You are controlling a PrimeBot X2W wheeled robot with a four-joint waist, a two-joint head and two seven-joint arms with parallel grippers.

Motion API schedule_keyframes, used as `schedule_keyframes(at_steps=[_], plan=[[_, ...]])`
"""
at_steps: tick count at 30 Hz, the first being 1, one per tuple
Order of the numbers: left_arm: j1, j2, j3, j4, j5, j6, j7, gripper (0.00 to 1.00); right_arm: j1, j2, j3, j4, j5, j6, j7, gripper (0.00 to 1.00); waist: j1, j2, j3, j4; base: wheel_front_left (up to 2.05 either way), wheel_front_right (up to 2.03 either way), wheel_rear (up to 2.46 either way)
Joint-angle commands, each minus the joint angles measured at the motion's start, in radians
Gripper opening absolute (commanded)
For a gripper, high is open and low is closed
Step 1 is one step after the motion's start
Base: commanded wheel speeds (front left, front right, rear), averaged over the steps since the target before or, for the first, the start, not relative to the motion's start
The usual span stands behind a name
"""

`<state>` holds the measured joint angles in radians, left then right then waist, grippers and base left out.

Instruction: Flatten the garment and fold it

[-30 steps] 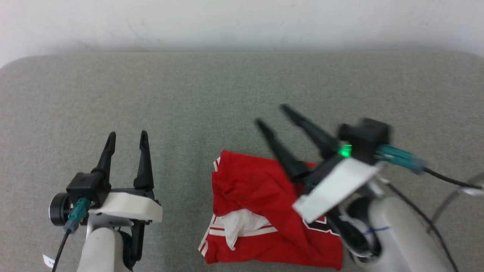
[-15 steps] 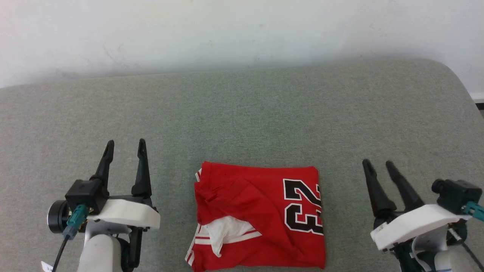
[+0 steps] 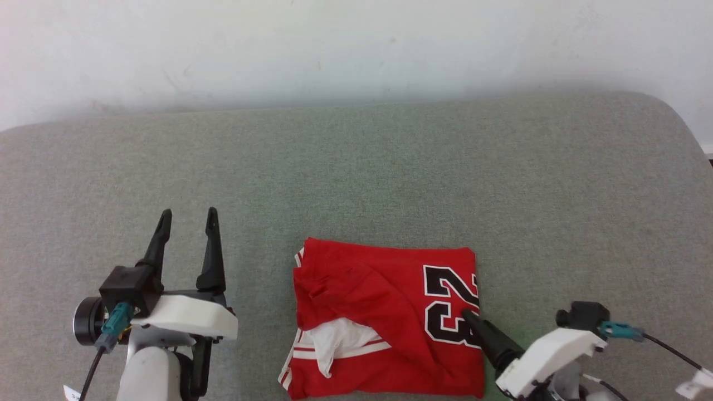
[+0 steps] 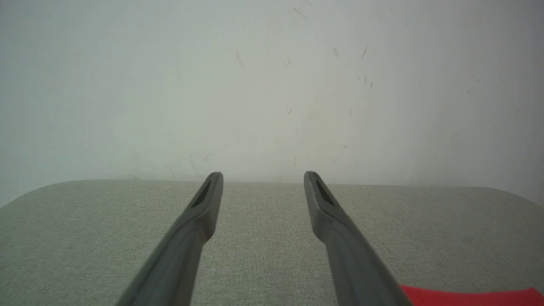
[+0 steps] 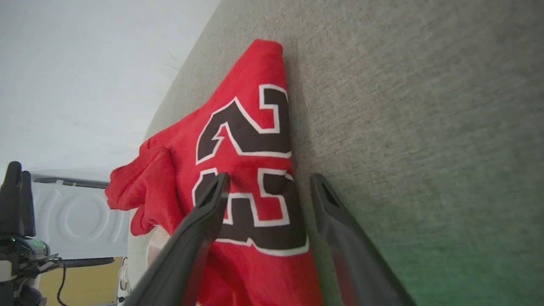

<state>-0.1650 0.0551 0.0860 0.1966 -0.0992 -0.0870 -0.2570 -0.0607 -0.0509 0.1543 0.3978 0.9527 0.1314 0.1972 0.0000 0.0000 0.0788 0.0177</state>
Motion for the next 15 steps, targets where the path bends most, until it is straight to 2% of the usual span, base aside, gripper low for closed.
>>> schedule_keyframes(at_steps=[1,8,9,10,12,13,14,15], plan=[[0.015,-0.004,-0.001,0.002,-0.004,-0.004,-0.005,1.00,-0.038,0.001,0.014,0.034,-0.009,-0.001,0.009,1.00,0.0000,0.0000,0.000,0.002,0.00,0.00,0.00],[0.019,-0.005,-0.008,0.003,-0.004,-0.002,-0.005,1.00,-0.132,0.001,0.063,0.150,-0.066,-0.001,0.048,1.00,0.0000,0.0000,0.000,0.011,0.00,0.00,0.00],[0.018,-0.005,-0.009,0.004,-0.004,-0.002,-0.005,1.00,-0.144,0.001,0.071,0.164,-0.074,-0.001,0.056,0.78,0.0000,0.0000,-0.001,0.013,0.00,0.00,0.00],[0.018,-0.005,-0.010,0.006,-0.004,-0.002,-0.005,1.00,-0.155,0.001,0.081,0.175,-0.076,-0.001,0.065,0.48,0.0000,0.0000,-0.001,0.015,0.00,0.00,0.00],[0.017,-0.005,-0.011,0.008,-0.005,-0.002,-0.005,1.00,-0.172,0.001,0.099,0.195,-0.100,-0.001,0.079,0.25,0.0000,0.0000,-0.002,0.019,0.00,0.00,0.00],[0.018,-0.005,-0.012,0.008,-0.005,-0.002,-0.005,1.00,-0.179,0.001,0.105,0.200,-0.111,-0.001,0.081,0.06,0.0000,0.0000,-0.002,0.021,0.00,0.00,0.00],[0.018,-0.005,-0.011,0.008,-0.006,-0.002,-0.005,1.00,-0.184,0.001,0.108,0.202,-0.123,-0.001,0.078,0.00,0.0000,0.0000,-0.002,0.022,0.00,0.00,0.00],[0.020,-0.005,-0.010,0.008,-0.006,-0.002,-0.005,1.00,-0.189,0.001,0.113,0.201,-0.142,-0.001,0.076,0.00,0.0000,0.0000,-0.002,0.022,0.00,0.00,0.00]])
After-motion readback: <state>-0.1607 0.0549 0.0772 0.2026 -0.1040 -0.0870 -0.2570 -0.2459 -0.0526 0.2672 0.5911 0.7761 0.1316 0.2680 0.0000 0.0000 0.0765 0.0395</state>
